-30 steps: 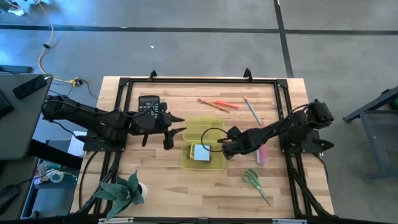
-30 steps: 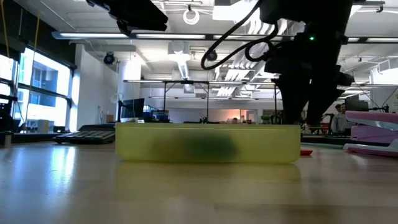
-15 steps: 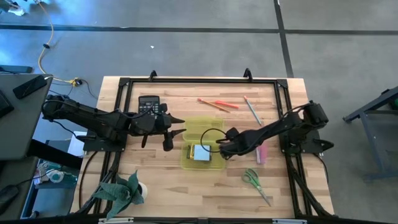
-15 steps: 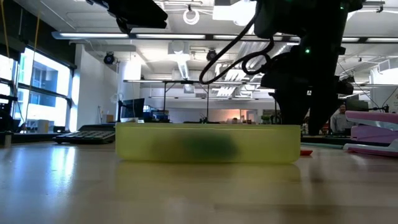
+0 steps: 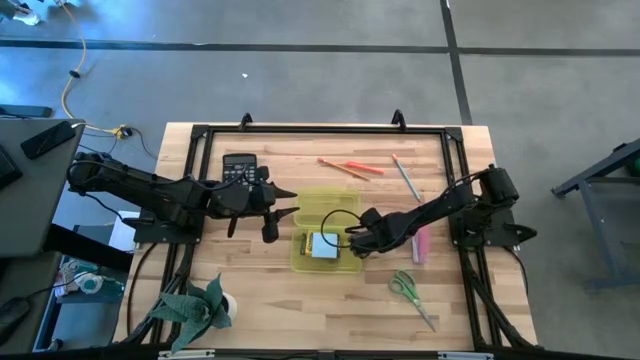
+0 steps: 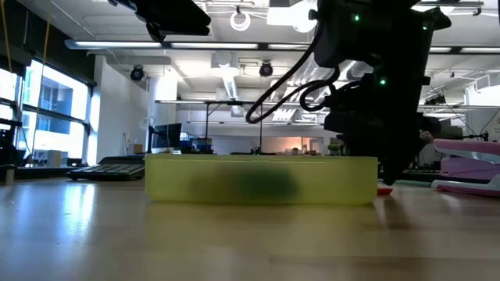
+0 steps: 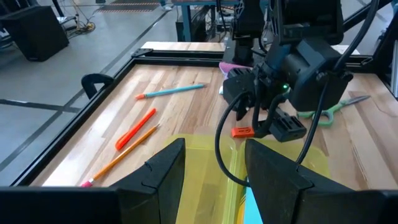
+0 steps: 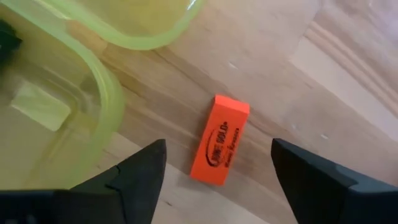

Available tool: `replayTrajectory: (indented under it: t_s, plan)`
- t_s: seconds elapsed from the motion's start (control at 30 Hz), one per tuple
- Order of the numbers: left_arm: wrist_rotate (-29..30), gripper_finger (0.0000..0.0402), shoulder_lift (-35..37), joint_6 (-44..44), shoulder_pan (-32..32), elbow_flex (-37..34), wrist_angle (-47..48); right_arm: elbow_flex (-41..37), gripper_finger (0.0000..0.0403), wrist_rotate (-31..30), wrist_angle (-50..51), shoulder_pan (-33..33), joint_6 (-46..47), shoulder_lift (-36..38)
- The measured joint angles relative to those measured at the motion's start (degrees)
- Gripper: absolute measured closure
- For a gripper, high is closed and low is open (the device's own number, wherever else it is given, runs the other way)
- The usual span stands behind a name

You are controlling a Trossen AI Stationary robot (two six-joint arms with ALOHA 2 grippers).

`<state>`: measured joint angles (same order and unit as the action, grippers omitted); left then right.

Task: Pack school essentials
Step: Put the orange eraser into the yellow supply box

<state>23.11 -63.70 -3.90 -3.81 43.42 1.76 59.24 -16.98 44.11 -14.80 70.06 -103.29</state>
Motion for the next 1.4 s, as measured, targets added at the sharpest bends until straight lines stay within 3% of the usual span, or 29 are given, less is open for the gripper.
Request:
replayTrajectory:
  t_s: [0.27, 0.67, 0.83, 1.17, 1.4]
  plan:
    - [0.0, 0.0245, 0.0, -0.4, 0.0, 0.0, -0.2, -5.3, 0.0161, 2.3, -7.5, 1.1, -0.7, 0.5]
    - [0.0, 0.0245, 0.0, -0.4, 0.0, 0.0, -0.7, -4.4, 0.0183, 12.0, -4.9, 7.2, -3.4, 1.5]
    - [0.0, 0.0245, 0.0, -0.4, 0.0, 0.0, -0.7, -4.4, 0.0205, 12.3, -4.5, 7.8, -3.5, 1.5]
    - [0.0, 0.0245, 0.0, -0.4, 0.0, 0.0, -0.7, -4.5, 0.0291, 11.5, -4.0, 7.7, -3.1, 1.5]
    - [0.0, 0.0245, 0.0, -0.4, 0.0, 0.0, -0.7, -4.6, 0.0317, 10.4, -4.1, 6.9, -4.4, 1.5]
